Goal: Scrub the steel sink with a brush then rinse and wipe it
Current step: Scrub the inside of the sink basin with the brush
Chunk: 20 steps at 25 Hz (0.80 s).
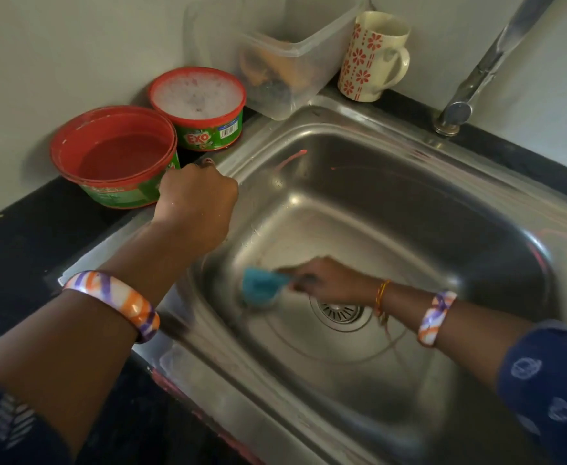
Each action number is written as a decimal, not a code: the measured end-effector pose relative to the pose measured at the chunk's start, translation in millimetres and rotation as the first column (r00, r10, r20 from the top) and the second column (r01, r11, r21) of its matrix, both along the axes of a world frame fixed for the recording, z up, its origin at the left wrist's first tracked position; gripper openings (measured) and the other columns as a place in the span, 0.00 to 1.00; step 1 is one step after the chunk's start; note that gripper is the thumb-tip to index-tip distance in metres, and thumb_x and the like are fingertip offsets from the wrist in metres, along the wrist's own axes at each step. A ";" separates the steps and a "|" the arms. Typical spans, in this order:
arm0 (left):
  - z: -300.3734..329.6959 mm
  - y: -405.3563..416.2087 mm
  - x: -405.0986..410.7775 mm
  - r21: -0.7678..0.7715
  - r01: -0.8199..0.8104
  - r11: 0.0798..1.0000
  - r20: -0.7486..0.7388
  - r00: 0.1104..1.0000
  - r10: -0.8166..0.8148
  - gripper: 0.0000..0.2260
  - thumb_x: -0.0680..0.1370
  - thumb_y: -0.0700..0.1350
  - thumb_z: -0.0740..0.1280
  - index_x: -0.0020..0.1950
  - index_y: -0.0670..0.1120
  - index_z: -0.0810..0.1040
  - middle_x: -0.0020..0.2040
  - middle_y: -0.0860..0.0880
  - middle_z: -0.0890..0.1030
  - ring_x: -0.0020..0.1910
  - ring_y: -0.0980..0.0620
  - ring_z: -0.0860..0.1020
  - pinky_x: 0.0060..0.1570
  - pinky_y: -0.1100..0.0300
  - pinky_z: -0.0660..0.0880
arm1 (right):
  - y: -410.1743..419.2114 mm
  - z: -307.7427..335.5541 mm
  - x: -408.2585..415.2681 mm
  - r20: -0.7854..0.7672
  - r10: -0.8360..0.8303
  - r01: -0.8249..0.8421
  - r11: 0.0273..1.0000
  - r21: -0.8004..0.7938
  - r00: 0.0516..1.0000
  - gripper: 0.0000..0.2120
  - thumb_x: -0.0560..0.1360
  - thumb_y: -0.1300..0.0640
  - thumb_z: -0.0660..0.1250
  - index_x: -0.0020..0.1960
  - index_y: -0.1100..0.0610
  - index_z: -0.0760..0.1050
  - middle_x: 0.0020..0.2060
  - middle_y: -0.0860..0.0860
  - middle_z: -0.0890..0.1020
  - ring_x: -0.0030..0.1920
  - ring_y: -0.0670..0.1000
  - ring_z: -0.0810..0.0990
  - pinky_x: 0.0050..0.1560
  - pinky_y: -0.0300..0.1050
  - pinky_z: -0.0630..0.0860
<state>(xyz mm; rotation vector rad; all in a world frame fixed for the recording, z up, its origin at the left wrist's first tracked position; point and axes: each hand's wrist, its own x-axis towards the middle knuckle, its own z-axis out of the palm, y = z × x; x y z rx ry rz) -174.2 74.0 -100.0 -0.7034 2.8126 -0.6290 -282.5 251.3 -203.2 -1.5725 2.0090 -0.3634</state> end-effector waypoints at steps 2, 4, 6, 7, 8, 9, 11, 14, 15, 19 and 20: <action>-1.0 -0.4 0.4 -0.004 0.006 1.000 0.010 1.000 -0.006 0.13 0.77 0.45 0.65 0.61 0.47 0.75 0.56 0.43 0.76 0.50 0.42 0.79 0.37 0.56 0.68 | -6.5 0.2 -49.8 -0.164 -0.353 0.353 0.935 -0.030 0.921 0.17 0.79 0.59 0.60 0.67 0.57 0.73 0.63 0.57 0.77 0.64 0.53 0.75 0.64 0.44 0.69; -1.8 -0.3 0.7 -0.006 0.015 1.000 0.011 1.000 -0.015 0.13 0.77 0.45 0.65 0.61 0.47 0.76 0.54 0.43 0.77 0.48 0.43 0.79 0.36 0.55 0.68 | -6.2 0.5 -76.7 -0.207 -0.682 0.686 0.725 -0.066 0.701 0.18 0.79 0.59 0.57 0.68 0.58 0.71 0.63 0.61 0.76 0.63 0.60 0.75 0.59 0.46 0.70; -2.5 -0.5 0.6 -0.013 0.018 1.000 0.012 1.000 -0.018 0.13 0.77 0.45 0.66 0.61 0.47 0.76 0.54 0.43 0.77 0.48 0.43 0.79 0.36 0.55 0.68 | -4.2 -6.2 -51.8 -0.069 -0.662 0.660 0.750 -0.054 0.746 0.17 0.79 0.61 0.57 0.67 0.59 0.72 0.61 0.62 0.78 0.58 0.54 0.78 0.53 0.41 0.70; -3.1 -0.5 0.5 -0.017 0.017 1.000 0.012 1.000 -0.016 0.13 0.77 0.45 0.65 0.61 0.48 0.75 0.54 0.44 0.77 0.49 0.43 0.79 0.37 0.55 0.68 | -0.9 -9.1 -25.4 0.033 -0.516 0.517 0.855 -0.032 0.856 0.16 0.79 0.62 0.58 0.66 0.60 0.73 0.60 0.60 0.79 0.54 0.49 0.78 0.50 0.38 0.69; -3.4 -0.1 0.5 -0.022 0.017 1.000 0.011 1.000 -0.017 0.13 0.77 0.45 0.65 0.61 0.48 0.75 0.55 0.43 0.77 0.49 0.43 0.79 0.37 0.55 0.68 | 4.7 -8.8 5.3 0.112 -0.327 0.329 0.944 -0.005 0.939 0.16 0.79 0.62 0.59 0.65 0.60 0.73 0.59 0.58 0.80 0.52 0.46 0.76 0.50 0.35 0.68; -3.3 0.3 0.1 -0.029 0.019 0.999 0.010 1.000 -0.019 0.13 0.77 0.45 0.65 0.61 0.48 0.75 0.55 0.43 0.77 0.50 0.43 0.79 0.37 0.56 0.68 | 11.6 -7.8 26.1 0.160 -0.158 0.155 0.987 0.032 0.974 0.16 0.79 0.61 0.61 0.66 0.59 0.73 0.59 0.57 0.80 0.52 0.45 0.76 0.50 0.34 0.68; -3.3 0.7 0.2 -0.041 0.023 0.999 0.012 1.000 -0.022 0.12 0.77 0.44 0.65 0.61 0.48 0.75 0.55 0.43 0.77 0.49 0.43 0.79 0.37 0.56 0.68 | 15.1 -5.8 22.8 0.114 -0.043 0.042 0.999 0.011 0.992 0.17 0.79 0.59 0.61 0.67 0.57 0.72 0.61 0.54 0.79 0.53 0.45 0.77 0.48 0.29 0.68; -2.6 0.5 1.0 -0.037 0.025 0.999 0.011 1.000 -0.025 0.13 0.77 0.45 0.65 0.61 0.48 0.75 0.54 0.43 0.77 0.48 0.43 0.79 0.35 0.56 0.68 | 1.4 0.8 -37.6 -0.054 -0.500 0.496 0.865 -0.078 0.864 0.16 0.79 0.60 0.59 0.66 0.56 0.73 0.60 0.58 0.79 0.53 0.49 0.79 0.47 0.36 0.71; -2.9 0.5 1.4 -0.036 0.028 0.999 0.009 1.000 -0.028 0.13 0.77 0.45 0.65 0.61 0.47 0.75 0.53 0.43 0.76 0.47 0.43 0.79 0.35 0.56 0.68 | -0.8 1.3 -55.3 -0.094 -0.669 0.664 0.743 -0.083 0.737 0.17 0.80 0.60 0.57 0.67 0.57 0.72 0.61 0.60 0.78 0.57 0.54 0.79 0.51 0.40 0.71; -4.3 -0.2 1.4 -0.031 0.018 0.999 -0.001 1.000 -0.018 0.13 0.77 0.45 0.65 0.61 0.47 0.75 0.56 0.43 0.75 0.48 0.43 0.79 0.36 0.56 0.68 | -1.2 -11.9 -12.9 0.046 -0.544 0.546 0.836 -0.056 0.838 0.16 0.80 0.61 0.58 0.65 0.60 0.74 0.61 0.60 0.78 0.60 0.57 0.78 0.57 0.40 0.69; -4.7 0.1 0.9 -0.027 0.013 1.000 -0.005 1.000 -0.013 0.13 0.77 0.45 0.65 0.61 0.47 0.75 0.57 0.43 0.75 0.50 0.42 0.79 0.37 0.55 0.69 | 4.3 -11.9 15.3 0.081 -0.357 0.363 0.930 -0.064 0.931 0.15 0.79 0.59 0.59 0.64 0.59 0.75 0.61 0.59 0.79 0.59 0.56 0.79 0.58 0.41 0.70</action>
